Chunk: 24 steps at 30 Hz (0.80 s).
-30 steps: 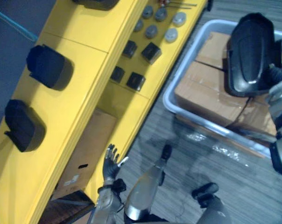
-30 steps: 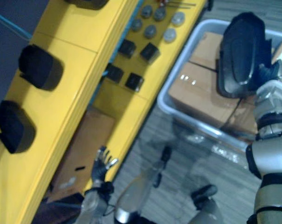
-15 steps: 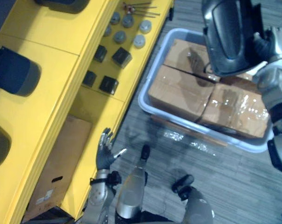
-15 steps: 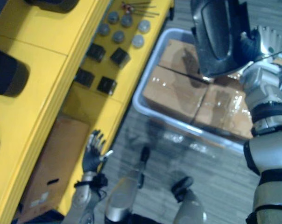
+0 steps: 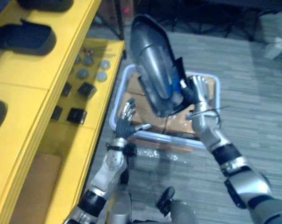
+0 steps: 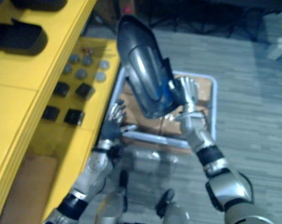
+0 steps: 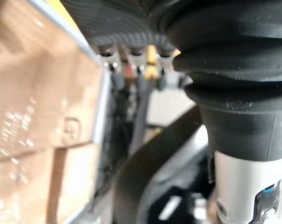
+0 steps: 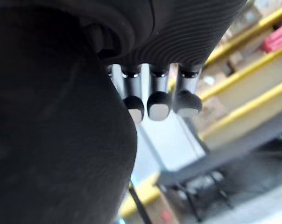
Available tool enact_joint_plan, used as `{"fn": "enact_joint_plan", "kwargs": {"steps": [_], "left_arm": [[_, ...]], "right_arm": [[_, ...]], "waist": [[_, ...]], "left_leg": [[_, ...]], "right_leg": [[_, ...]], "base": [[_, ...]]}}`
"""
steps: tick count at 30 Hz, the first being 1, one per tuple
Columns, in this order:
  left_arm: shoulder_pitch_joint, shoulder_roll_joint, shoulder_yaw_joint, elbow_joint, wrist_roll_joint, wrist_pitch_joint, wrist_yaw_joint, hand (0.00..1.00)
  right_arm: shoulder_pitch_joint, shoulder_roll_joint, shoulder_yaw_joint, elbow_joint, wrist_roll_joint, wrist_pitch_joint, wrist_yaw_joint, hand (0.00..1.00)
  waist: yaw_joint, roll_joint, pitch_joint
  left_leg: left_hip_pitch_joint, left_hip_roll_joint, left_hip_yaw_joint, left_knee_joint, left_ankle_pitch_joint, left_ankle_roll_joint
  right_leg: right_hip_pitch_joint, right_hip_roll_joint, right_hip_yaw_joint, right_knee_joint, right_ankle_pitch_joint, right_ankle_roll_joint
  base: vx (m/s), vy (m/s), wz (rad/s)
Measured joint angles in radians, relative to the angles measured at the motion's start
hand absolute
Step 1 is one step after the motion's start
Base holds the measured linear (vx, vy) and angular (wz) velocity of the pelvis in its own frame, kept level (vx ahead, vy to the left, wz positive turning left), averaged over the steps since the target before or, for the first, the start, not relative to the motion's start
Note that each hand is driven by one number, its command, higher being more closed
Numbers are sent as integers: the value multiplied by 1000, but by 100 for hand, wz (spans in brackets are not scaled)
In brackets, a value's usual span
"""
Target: Walk over and take plastic housings, then place them on the shelf
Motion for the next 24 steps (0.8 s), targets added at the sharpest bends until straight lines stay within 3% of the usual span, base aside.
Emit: {"fn": "enact_joint_plan", "kwargs": {"steps": [6, 10, 17, 24], "left_arm": [[-33, -48, -5, 83, 56, 50, 108, 0], [-34, -52, -5, 101, 95, 55, 133, 0], [-35, -71, 0, 153, 57, 53, 88, 0], [-35, -69, 4, 160, -120, 67, 1, 0]], "right_arm": [[27, 33, 19, -51, -48, -12, -58, 100], [34, 38, 26, -51, -55, -11, -63, 100], [45, 38, 41, -50, -78, -5, -55, 100], [69, 33, 45, -32, -102, 13, -28, 100]], "waist": [[-23, -16, -74], [-23, -18, -99], [-23, -20, -116], [-23, -35, -137]], "left_leg": [[47, 2, 29, -6, -11, 5], [53, 2, 45, -7, -13, 7], [79, -3, 45, -8, -14, 9], [83, -9, 42, -8, -14, 9]], "right_leg": [[56, 18, 25, -69, 44, 2], [74, 25, 31, -112, 75, 2], [117, 29, 26, -156, 100, 4], [128, 27, 22, -170, 104, 7]], "base": [[-34, 1, -13], [-47, 21, -8], [-3, 2, 0], [0, 0, 0]]}}
